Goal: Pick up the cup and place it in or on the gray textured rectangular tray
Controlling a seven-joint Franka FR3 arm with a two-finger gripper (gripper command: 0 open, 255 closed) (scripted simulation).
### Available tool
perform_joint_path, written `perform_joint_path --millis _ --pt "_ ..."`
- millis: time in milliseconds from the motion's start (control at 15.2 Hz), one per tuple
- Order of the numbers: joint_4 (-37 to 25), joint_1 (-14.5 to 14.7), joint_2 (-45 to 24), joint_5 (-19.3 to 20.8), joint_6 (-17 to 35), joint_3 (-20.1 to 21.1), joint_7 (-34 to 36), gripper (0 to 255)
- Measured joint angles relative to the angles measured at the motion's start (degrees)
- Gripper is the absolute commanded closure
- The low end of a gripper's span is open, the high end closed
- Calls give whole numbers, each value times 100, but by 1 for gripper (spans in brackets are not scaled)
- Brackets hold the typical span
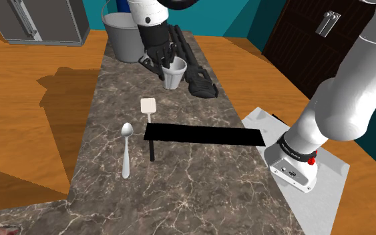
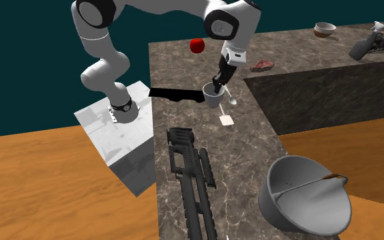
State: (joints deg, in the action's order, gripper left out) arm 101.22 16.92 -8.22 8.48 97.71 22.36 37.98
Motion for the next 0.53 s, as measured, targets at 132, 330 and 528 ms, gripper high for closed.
perform_joint_path --millis 132,330,528 --pt "371 38 358 -150 31 68 76 255" --pt "953 116 936 -412 78 168 180 255" --pt "1638 226 1554 -703 187 250 264 255"
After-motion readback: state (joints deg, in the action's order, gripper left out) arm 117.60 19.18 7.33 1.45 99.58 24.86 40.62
